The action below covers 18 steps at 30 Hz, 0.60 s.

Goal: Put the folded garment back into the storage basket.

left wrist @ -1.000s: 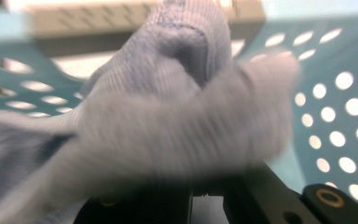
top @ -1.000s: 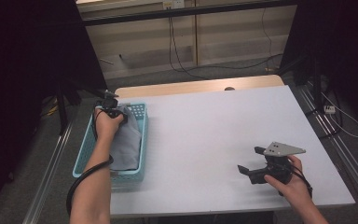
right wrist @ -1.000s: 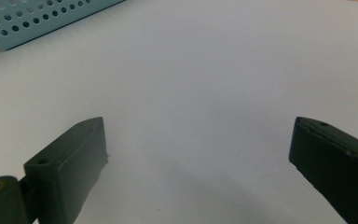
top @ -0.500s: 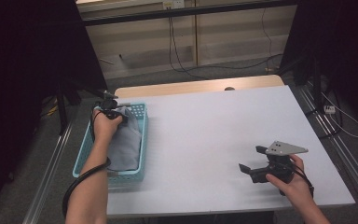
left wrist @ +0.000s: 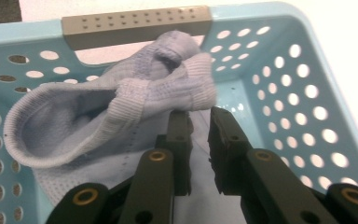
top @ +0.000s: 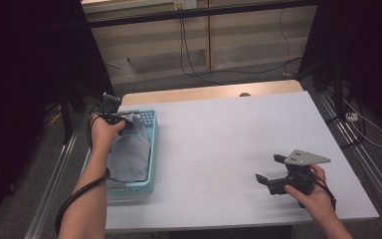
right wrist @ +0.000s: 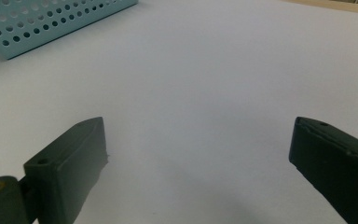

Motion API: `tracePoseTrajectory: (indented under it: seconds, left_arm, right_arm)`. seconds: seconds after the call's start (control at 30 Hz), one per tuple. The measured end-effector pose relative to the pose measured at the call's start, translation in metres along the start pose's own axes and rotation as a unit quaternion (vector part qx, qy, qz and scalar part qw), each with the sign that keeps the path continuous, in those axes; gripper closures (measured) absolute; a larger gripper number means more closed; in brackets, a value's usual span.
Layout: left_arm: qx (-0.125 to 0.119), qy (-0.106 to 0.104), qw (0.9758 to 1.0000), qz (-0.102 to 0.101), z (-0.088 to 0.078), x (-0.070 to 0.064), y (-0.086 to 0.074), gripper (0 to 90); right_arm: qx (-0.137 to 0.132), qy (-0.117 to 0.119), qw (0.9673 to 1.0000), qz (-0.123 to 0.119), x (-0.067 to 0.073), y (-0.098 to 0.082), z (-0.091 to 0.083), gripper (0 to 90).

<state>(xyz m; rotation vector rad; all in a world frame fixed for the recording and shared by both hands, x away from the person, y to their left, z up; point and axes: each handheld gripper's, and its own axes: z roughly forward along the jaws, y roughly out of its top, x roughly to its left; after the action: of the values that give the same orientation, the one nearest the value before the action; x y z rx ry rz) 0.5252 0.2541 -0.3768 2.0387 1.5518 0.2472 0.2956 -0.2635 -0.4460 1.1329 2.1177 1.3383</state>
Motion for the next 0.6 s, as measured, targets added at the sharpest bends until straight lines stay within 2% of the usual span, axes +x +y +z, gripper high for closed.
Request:
tracePoseTrajectory:
  seconds: [0.27,0.6]
  left_arm:
    - [0.002,-0.014,0.9999,0.005,-0.004,-0.009,-0.003,73.6]
    - [0.006,-0.031,0.9994,0.011,-0.009,-0.018,-0.005,63.7]
  right_arm:
    - [-0.002,0.000,1.0000,-0.001,0.001,0.001,-0.002,4.1]
    - [-0.001,-0.002,1.0000,0.000,-0.001,0.000,-0.002,4.0]
